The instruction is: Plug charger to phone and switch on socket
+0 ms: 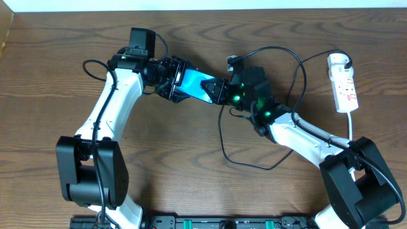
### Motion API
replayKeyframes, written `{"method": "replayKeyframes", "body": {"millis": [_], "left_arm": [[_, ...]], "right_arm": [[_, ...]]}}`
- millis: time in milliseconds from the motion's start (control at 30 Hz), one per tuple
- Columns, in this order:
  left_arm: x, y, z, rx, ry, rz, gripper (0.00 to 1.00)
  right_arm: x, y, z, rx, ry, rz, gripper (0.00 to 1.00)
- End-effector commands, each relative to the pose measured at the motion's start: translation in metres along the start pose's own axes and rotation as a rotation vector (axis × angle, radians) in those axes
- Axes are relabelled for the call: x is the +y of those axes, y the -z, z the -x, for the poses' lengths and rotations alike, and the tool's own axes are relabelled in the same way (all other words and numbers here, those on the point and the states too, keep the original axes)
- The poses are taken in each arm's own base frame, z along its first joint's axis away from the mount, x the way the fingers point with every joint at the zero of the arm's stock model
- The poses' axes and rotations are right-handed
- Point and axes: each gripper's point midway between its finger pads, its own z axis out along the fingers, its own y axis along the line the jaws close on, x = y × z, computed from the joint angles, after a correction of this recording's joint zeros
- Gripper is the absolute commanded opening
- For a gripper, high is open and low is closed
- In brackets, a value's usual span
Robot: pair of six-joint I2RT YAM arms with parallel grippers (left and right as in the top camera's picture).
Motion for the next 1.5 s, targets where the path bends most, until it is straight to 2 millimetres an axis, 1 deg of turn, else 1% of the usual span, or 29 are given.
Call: {"method": "replayKeyframes", "body": {"millis": [0, 67, 100, 267, 400, 467, 600, 733, 833, 1000, 1167, 1267, 1300, 1400, 1467], "left_arm": [[-0.017, 0.013, -0.019, 0.054, -0.036, -0.054, 0.64], [-0.018, 0.013, -0.022, 0.069, -0.037, -0.058, 0.63], [-0.018, 0.013, -0.022, 0.072, -0.036, -0.059, 0.64], [-0.018, 0.013, -0.022, 0.071, -0.037, -0.060, 0.64], [-0.018, 0.013, -0.022, 0.071, -0.038, -0.060, 0.65], [-0.019, 0.014, -0.022, 0.076, -0.067, -0.065, 0.65], [-0.033, 0.021, -0.020, 0.101, -0.148, -0.138, 0.65], [-0.057, 0.032, -0.022, 0.134, -0.263, -0.252, 0.65], [-0.072, 0.039, -0.025, 0.147, -0.354, -0.325, 0.65], [-0.083, 0.043, -0.026, 0.135, -0.440, -0.375, 0.65], [-0.092, 0.046, -0.025, 0.101, -0.566, -0.414, 0.65], [-0.094, 0.047, -0.025, 0.089, -0.608, -0.427, 0.65], [-0.094, 0.047, -0.025, 0.090, -0.608, -0.427, 0.63], [-0.096, 0.048, -0.026, 0.082, -0.650, -0.438, 0.63], [-0.099, 0.049, -0.026, 0.064, -0.718, -0.451, 0.63]], "right_arm": [[0.004, -0.003, 0.006, -0.019, -0.003, 0.009, 0.09], [0.005, -0.003, 0.007, -0.019, -0.002, 0.013, 0.02], [0.005, -0.003, 0.007, -0.020, -0.002, 0.013, 0.01], [0.009, -0.002, 0.013, -0.039, -0.009, 0.031, 0.01], [0.014, 0.002, 0.024, -0.061, -0.035, 0.073, 0.01], [0.014, 0.005, 0.030, -0.064, -0.066, 0.090, 0.01], [0.014, 0.017, 0.043, -0.062, -0.125, 0.121, 0.01], [0.015, 0.031, 0.061, -0.098, -0.165, 0.134, 0.01], [0.020, 0.040, 0.074, -0.132, -0.204, 0.156, 0.01], [0.017, 0.047, 0.090, -0.172, -0.369, 0.178, 0.01], [0.022, 0.056, 0.111, -0.239, -0.464, 0.235, 0.01], [0.019, 0.056, 0.115, -0.263, -0.565, 0.234, 0.01], [0.019, 0.055, 0.115, -0.266, -0.597, 0.236, 0.01], [0.024, 0.052, 0.110, -0.249, -0.679, 0.251, 0.01], [0.027, 0.050, 0.107, -0.234, -0.722, 0.260, 0.01]]}}
